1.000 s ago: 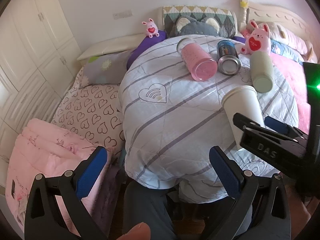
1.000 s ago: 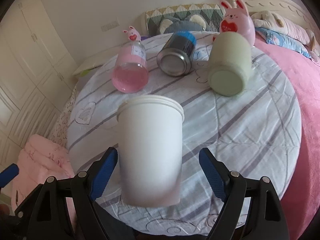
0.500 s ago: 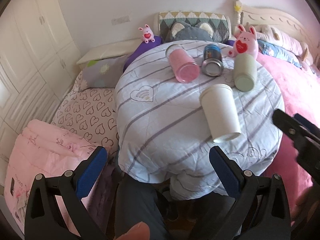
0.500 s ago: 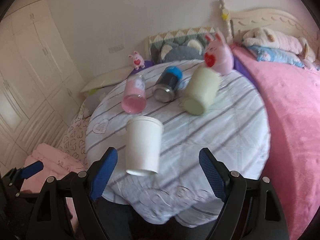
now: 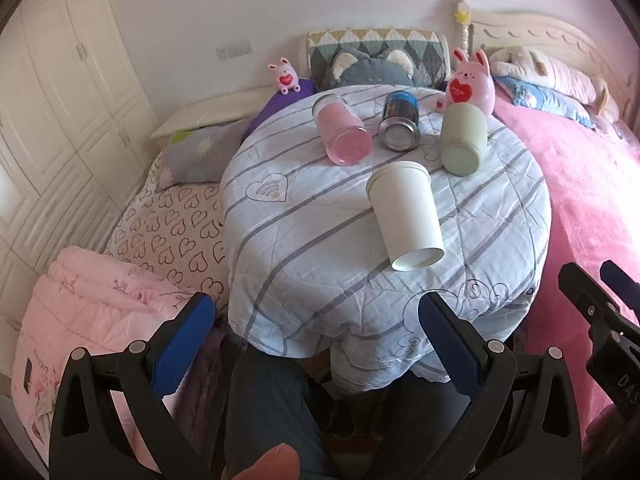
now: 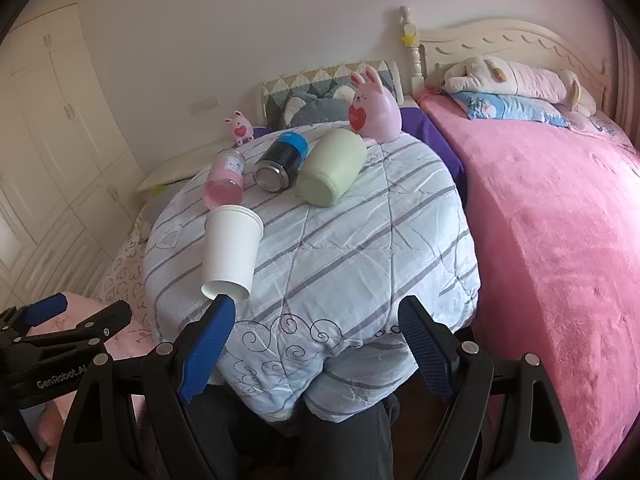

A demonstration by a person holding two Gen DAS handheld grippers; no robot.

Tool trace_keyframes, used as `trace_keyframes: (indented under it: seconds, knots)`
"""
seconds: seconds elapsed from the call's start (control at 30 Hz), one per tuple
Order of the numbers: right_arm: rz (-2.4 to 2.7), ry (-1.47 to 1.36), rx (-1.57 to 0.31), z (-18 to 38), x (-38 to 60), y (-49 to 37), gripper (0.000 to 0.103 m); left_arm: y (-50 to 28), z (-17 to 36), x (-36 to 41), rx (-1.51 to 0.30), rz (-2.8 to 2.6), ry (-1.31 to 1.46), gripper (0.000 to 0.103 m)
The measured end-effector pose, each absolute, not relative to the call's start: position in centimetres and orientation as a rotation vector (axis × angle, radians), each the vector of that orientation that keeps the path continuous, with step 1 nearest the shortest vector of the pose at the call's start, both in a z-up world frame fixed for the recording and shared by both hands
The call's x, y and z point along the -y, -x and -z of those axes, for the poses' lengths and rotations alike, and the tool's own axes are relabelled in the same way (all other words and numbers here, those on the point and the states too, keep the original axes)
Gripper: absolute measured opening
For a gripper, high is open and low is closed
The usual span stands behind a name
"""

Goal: Flip cup upright
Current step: 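Move the left tool to the white cup and open its fingers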

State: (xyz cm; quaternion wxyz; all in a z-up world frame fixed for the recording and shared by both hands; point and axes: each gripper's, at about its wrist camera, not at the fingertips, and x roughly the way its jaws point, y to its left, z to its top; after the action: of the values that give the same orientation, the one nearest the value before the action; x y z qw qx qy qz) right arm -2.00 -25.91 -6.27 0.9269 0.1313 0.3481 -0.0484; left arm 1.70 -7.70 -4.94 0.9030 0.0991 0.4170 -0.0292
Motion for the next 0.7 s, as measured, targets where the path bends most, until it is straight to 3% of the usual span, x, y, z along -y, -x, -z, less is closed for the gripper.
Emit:
trace_keyframes:
  seconds: [0.7]
  knots:
    - [0.089,-0.245,-0.725,6.5,26.8,1.2,0.085,-1.4,5.1,8.9,-0.883,0.074,-0.200,0.103]
